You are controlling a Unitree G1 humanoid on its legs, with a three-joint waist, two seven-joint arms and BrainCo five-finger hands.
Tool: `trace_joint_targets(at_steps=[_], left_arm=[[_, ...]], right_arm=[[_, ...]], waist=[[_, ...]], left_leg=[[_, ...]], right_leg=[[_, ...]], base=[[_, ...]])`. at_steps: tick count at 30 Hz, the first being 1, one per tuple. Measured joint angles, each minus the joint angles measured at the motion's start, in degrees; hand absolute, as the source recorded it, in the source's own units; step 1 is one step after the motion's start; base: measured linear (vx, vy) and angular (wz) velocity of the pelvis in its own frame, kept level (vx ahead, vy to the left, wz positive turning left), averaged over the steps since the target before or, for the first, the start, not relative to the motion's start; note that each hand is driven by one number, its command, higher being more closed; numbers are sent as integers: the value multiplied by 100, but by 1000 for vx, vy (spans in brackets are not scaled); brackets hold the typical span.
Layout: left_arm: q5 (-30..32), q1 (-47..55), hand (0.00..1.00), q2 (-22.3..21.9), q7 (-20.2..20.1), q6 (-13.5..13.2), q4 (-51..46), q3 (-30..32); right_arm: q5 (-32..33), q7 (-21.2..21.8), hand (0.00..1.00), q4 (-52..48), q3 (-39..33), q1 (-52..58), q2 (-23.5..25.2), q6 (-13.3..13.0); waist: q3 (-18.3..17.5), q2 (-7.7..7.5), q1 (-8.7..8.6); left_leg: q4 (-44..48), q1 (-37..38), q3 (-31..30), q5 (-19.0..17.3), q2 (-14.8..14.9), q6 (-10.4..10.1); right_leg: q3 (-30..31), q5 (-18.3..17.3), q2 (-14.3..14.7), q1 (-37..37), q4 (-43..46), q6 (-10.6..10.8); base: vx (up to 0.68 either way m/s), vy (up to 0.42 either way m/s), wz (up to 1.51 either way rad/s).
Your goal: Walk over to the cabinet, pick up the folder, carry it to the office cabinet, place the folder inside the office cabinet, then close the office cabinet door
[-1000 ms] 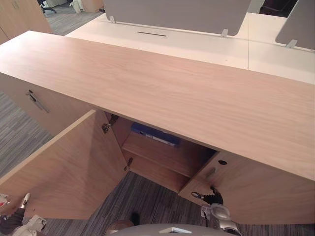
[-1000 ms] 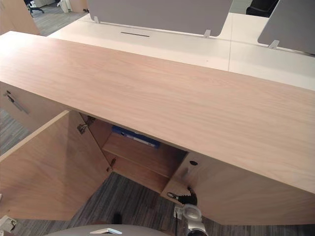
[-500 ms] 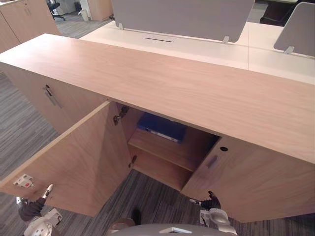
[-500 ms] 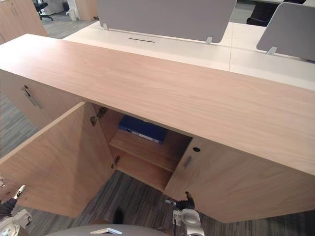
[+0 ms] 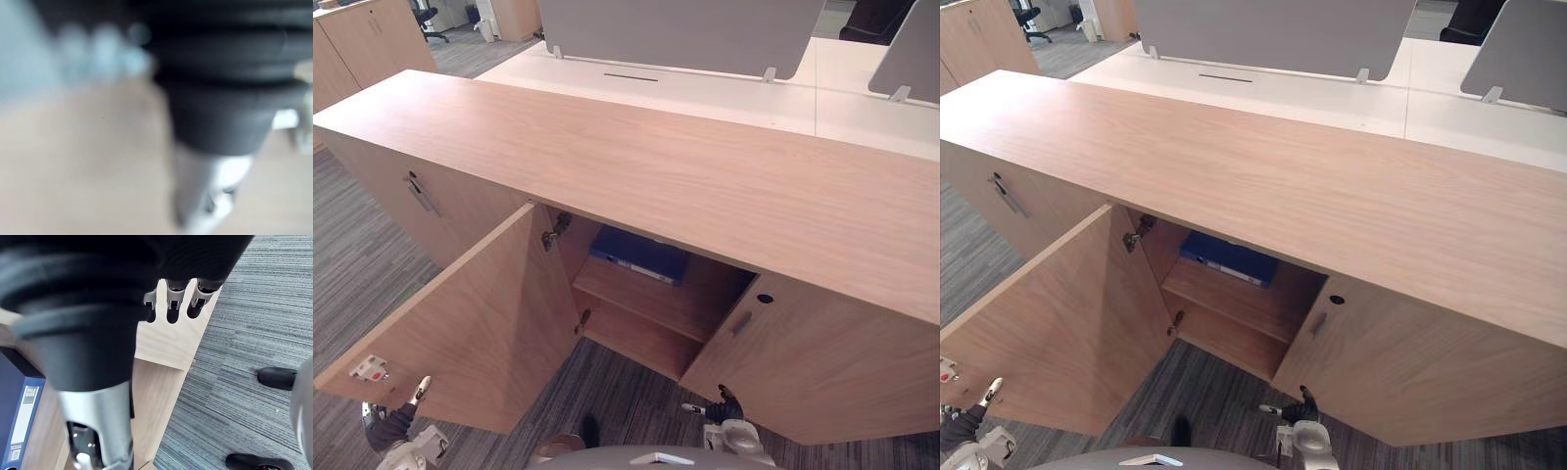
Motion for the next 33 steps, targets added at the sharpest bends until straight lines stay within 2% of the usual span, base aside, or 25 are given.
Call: trace_joint_targets(at_steps=[5, 8, 9, 10, 11, 12, 14, 15, 16, 17, 18, 19, 20, 21, 22, 23, 24, 25, 26, 28, 29, 30, 31, 32, 33], left_arm=[[-73, 38, 0, 58, -4, -5, -1, -331], [-234, 87, 0, 155, -21, -11, -88, -654], [-244, 76, 0, 157, -44, -13, -144, -739], [-257, 119, 0, 68, -88, 3, -152, -840], [-258, 158, 0, 19, -108, 10, -158, -897], [-263, 168, 0, 2, -176, 36, -140, -1007], [-265, 208, 0, 30, -308, 53, -139, -1237], [-264, 274, 0, 57, -418, 71, -138, -1404], [-258, 293, 0, 4, -434, 88, -158, -1499], [-259, 290, 0, -34, -434, 129, -121, -1497], [-253, 295, 0, -40, -435, 196, -113, -1500], [-248, 296, 0, -34, -435, 197, -113, -1506], [-247, 350, 0, -16, -429, 213, -112, -1494], [-243, 372, 0, -19, -429, 216, -113, -1494], [-243, 393, 0, -18, -429, 217, -113, -1493], [-239, 406, 0, -4, -430, 232, -116, -1507], [-236, 449, 0, -80, -431, 236, -116, -1524], [-224, 477, 0, -243, -430, 248, -87, -1519], [-205, 475, 0, -271, -447, 242, -87, -1607], [-112, 418, 0, -201, -545, 232, -132, -1861], [-100, 431, 0, -174, -565, 236, -177, -1960], [-101, 494, 0, -148, -629, 242, -275, -2143], [-93, 532, 0, -34, -641, 248, -494, -2265], [-94, 415, 0, -75, -651, 257, -461, -2397], [-86, 403, 0, -285, -774, 272, -442, -2704]], right_arm=[[2, 5, 0, -1, 50, 74, 0, -2], [3, 3, 0, -3, 45, 124, -9, -6], [7, 1, 0, 10, 33, 127, 37, -16], [10, 1, 0, 15, -11, 142, 3, -14], [11, 1, 0, -14, -18, 133, -47, -21], [67, 2, 0, 7, -56, 173, -81, -29], [87, 1, 0, -4, -85, 179, -80, -47], [110, 9, 0, 0, -110, 175, 20, -52], [109, 18, 0, -12, -232, 157, 72, -76], [116, 12, 0, 10, -259, 102, 33, -94], [116, 11, 0, -27, -291, 119, 76, -66], [116, 11, 0, -43, -300, 117, 134, -52], [106, 9, 0, -64, -294, 99, 135, 2], [102, 9, 0, -69, -278, 93, 138, 5], [95, 9, 0, -79, -262, 102, 165, 7], [94, 7, 0, -214, -223, 147, 236, 0], [87, 7, 0, -229, -220, 124, 189, 0], [46, 7, 0, -230, -187, 90, 109, 30], [41, 7, 0, -226, -190, -59, 52, 21], [42, -3, 0, -207, -248, -83, 66, 35], [42, -4, 0, -209, -256, -65, 82, 35], [47, 2, 0, -209, -265, -18, 122, 50], [47, 3, 0, -191, -212, 27, 388, 31], [46, 7, 0, -165, -226, -57, 372, 1], [56, 10, 0, -217, -179, -68, 132, -9]], waist=[[-17, 35, -2], [-45, 45, -28], [-22, -79, -58], [-37, -29, -50], [-37, 29, -58], [-69, 110, -122], [-103, 77, -185], [-139, -74, -224], [-179, 12, -259], [-167, -15, -290], [-180, -105, -358], [-169, -140, -358], [-157, -202, -336], [-146, -224, -338], [-140, -313, -346], [-105, -433, -425], [-125, -297, -383], [-96, -99, -369], [-88, -19, -402], [-40, 156, -392], [-56, 136, -396], [-177, -85, -387], [-309, -793, -400], [-285, -695, -395], [-324, -87, -303]], left_leg=[[-1, -165, 22, 37, 14, -5], [32, -372, 55, -27, -6, -18], [319, -600, 191, -129, -66, 128], [1200, -745, 217, -417, -54, 293], [1287, -665, 175, -700, 2, 117], [1107, -560, 221, -824, -47, 86], [948, -541, 296, -793, -145, 42], [766, -535, 290, -772, -267, -3], [1142, -718, 222, -736, -215, 128], [915, -646, 217, -682, -269, 195], [596, -627, 360, -463, -322, 55], [474, -626, 421, -402, -341, 47], [247, -621, 679, -382, -329, 33], [202, -609, 732, -442, -340, 85], [178, -590, 782, -523, -400, 85], [1004, -802, 720, -635, -499, 288], [993, -730, 741, -923, -396, 374], [815, -722, 1067, -828, -177, 434], [758, -771, 1176, -700, 40, 484], [657, -748, 1168, -593, 240, 330], [580, -727, 1155, -554, 233, 265], [397, -720, 1125, -647, 37, -79], [952, -1016, 1118, -850, -396, 102], [2100, -1374, 869, -830, -264, 770], [2692, -1412, 535, -1786, 359, 214]], right_leg=[[28, 13, 5, -198, 60, -7], [103, -109, -37, -567, 391, -6], [150, -134, -186, -773, 447, -26], [186, -129, -293, -879, 499, -20], [224, -125, -276, -907, 555, -8], [354, -87, -269, -958, 663, 36], [462, -35, -310, -996, 646, 28], [607, -56, -441, -1176, 623, -14], [639, -23, -389, -1362, 671, 24], [692, 70, -365, -1425, 667, 27], [874, 421, -369, -1560, 567, 132], [950, 541, -361, -1619, 501, 177], [1189, 834, -300, -1773, 333, 119], [1231, 879, -291, -1832, 334, 85], [1279, 816, -325, -1939, 374, -58], [1266, 649, -441, -2058, 422, -160], [1190, 584, -331, -2016, 326, -292], [854, 426, -293, -2054, 496, -399], [373, 419, -271, -2301, 1284, -407], [5, 219, -85, -2254, 2017, -313], [5, 129, -56, -2172, 2053, -205], [62, 28, -54, -1972, 1850, -42], [340, -140, -513, -2007, 1157, -64], [277, 76, -543, -2169, 1217, 1], [311, 154, 27, -2147, 917, 8]], base=[[-62, 21, 0], [-108, 57, 8], [-46, 102, -1], [-17, 93, -9], [-2, 113, -16], [-33, 91, 4], [-68, 103, 16], [-40, 126, 6], [-6, 95, -6], [10, 108, -18], [-24, 67, -26], [-146, 129, -71], [-124, 74, -79], [-162, 62, -85], [-108, 52, -50], [-91, 72, -58], [-75, 129, -86], [-91, 101, -91], [-180, 103, -73], [-184, 49, -15], [-135, 23, 5], [-144, 34, -4], [-109, 28, -17], [-167, 16, -66], [-104, 81, -107]])
